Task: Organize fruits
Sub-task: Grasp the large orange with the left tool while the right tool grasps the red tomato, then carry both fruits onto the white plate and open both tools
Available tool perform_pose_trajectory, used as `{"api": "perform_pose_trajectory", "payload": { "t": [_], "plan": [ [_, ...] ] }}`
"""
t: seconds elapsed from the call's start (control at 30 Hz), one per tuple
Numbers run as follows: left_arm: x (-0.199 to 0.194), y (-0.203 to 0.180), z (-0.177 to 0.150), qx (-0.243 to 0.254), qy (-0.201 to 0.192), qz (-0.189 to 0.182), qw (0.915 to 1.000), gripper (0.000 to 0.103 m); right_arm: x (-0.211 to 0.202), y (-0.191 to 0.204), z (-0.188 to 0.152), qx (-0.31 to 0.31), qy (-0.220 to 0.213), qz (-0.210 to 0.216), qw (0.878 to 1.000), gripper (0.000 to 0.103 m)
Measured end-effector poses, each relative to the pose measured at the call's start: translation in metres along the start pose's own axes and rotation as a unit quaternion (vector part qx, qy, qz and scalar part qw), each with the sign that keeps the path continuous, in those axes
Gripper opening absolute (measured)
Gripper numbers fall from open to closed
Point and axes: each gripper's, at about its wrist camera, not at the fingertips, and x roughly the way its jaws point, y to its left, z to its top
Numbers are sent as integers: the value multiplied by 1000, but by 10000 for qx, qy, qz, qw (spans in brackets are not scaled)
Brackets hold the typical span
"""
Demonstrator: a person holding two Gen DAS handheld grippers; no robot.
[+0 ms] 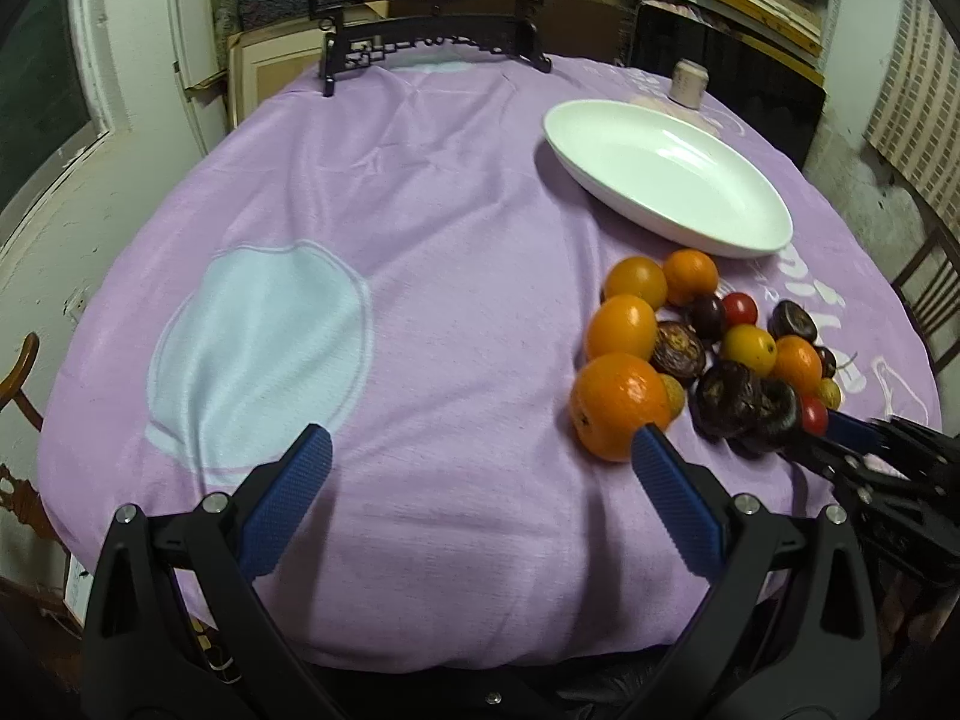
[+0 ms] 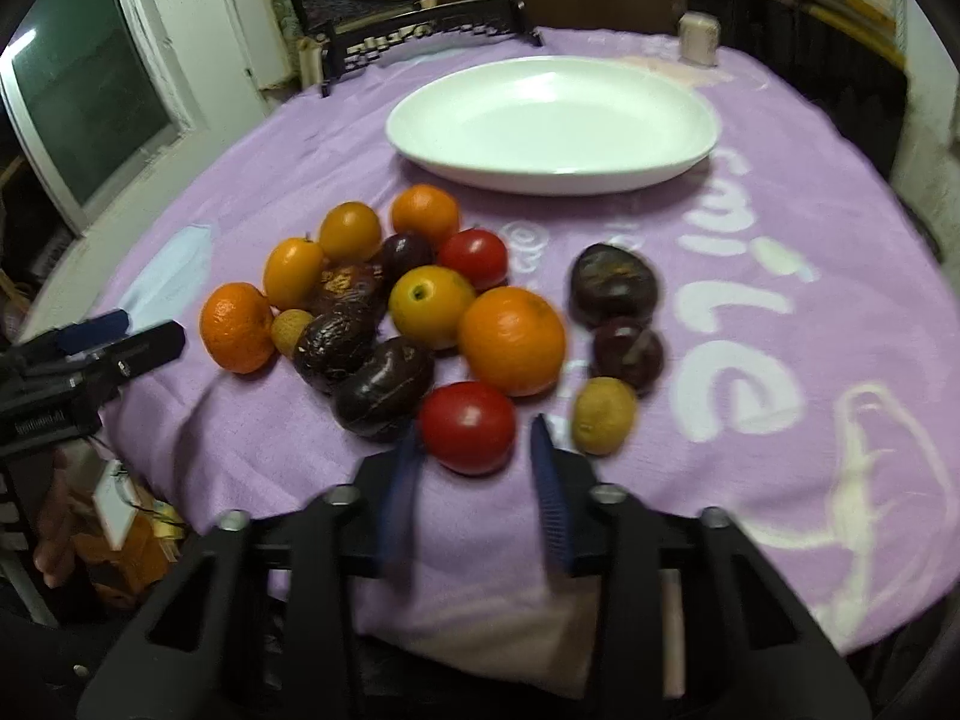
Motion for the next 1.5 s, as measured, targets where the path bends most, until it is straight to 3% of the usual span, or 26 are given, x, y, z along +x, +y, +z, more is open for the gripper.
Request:
{"api": "perform_pose_trajectory", "payload": {
  "t": [0.3, 0.37, 0.43, 0.57, 1.0, 1.13, 1.23, 1.4, 1.5],
  "plan": [
    [15, -24, 2, 357, 168, -412, 9984, 100, -14, -5, -6, -74, -164, -163, 9997, 32],
    [22, -29, 4, 347, 210, -503, 9979, 86, -16, -9, -7, -10, -174, -172, 9997, 32],
    [31, -32, 5, 312, 376, -669, 9966, 54, -16, -13, -8, 64, -165, -159, 9997, 32],
    [39, -35, 9, 231, 422, -902, 9948, 41, -15, -17, -10, 125, -142, -86, 9998, 32],
    [8, -41, 29, 393, 77, -991, 9943, 40, -28, -22, 6, 153, -401, 144, 9990, 32],
    [16, -51, 58, 503, 40, -957, 9941, 40, -24, -30, 34, 113, -472, 54, 9988, 32],
    [31, -61, 99, 587, -19, -920, 9940, 40, -18, -38, 74, -85, -582, -107, 9982, 32],
    [94, -82, 200, 572, 93, -832, 9949, 41, 17, -64, 169, -141, -749, -120, 9970, 32],
    [142, -97, 242, 592, 242, -717, 9954, 41, 64, -79, 220, -196, -524, -235, 9982, 32]
  ]
}}
